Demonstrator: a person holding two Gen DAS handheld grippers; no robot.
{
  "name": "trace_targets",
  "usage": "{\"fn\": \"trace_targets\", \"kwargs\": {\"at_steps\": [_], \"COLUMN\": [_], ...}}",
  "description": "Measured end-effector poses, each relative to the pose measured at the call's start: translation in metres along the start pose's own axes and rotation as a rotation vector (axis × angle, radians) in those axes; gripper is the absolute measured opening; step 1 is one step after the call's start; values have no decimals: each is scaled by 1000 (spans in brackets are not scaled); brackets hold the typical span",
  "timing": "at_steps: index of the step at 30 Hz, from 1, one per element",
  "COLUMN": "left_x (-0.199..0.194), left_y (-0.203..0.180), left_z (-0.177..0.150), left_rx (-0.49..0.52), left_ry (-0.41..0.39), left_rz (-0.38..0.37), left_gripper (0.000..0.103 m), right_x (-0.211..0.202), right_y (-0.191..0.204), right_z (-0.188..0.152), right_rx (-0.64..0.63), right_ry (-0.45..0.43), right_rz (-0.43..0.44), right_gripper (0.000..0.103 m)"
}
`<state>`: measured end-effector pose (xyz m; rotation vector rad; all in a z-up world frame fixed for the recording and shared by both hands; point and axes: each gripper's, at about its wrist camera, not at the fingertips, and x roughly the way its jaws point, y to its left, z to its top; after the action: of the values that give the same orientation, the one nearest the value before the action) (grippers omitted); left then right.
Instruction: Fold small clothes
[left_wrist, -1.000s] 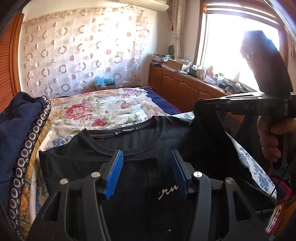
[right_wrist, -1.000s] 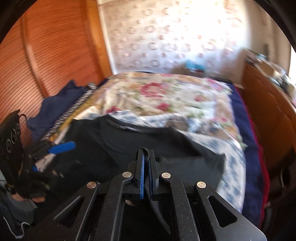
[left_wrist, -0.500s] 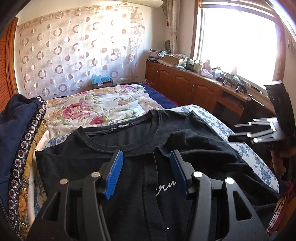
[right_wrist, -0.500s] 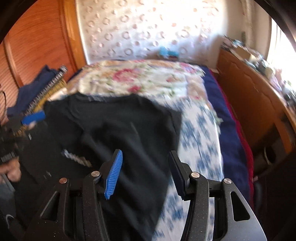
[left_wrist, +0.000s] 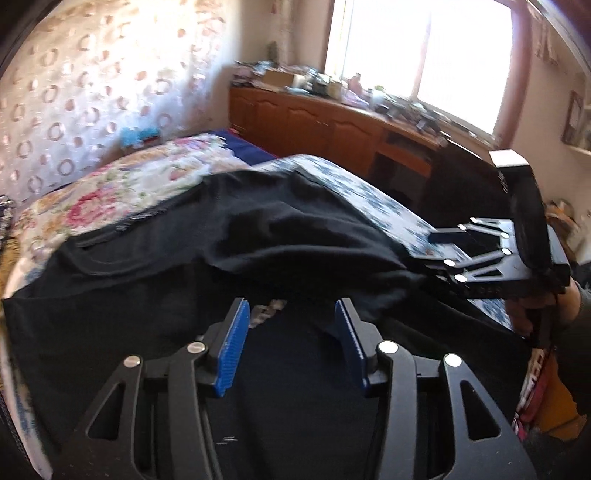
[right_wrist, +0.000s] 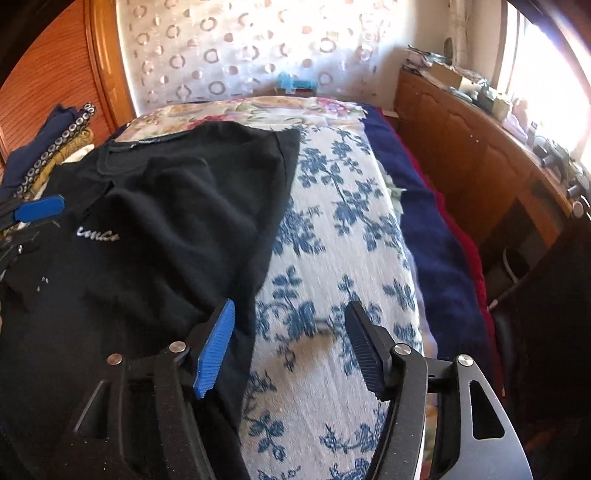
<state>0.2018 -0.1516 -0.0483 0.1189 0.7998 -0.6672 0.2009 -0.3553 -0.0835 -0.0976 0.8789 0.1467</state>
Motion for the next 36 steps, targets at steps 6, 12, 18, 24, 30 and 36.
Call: {"fn": "trace_targets", "kwargs": {"at_steps": [6,12,18,24,30,36], "left_x": [18,30,17,-22,-41,-66], "left_y": [-22,-31,-35,-34,-1,60], "left_z": [-1,-7,-8,-9,-18,-30], "left_rx": [22,59,89,78,-7,-103], "left_ry": [70,114,91,47,33,16], "left_rz": [-59,-39,-25,2,56,224], "left_gripper": [39,29,1,0,20,40], "right_x": [1,1,0,0,0,-3], "right_y": [-8,-10,-10,-11,-12,-9], "right_z": [-5,-7,-7,-6,-5,1], "right_rx": [48,48,52,59,61,29], "right_ry": [-17,-21,-21,-21,-22,-37], "right_rz": [9,11,12,-3,-8,21], "right_gripper": [76,77,78,78,78,78]}}
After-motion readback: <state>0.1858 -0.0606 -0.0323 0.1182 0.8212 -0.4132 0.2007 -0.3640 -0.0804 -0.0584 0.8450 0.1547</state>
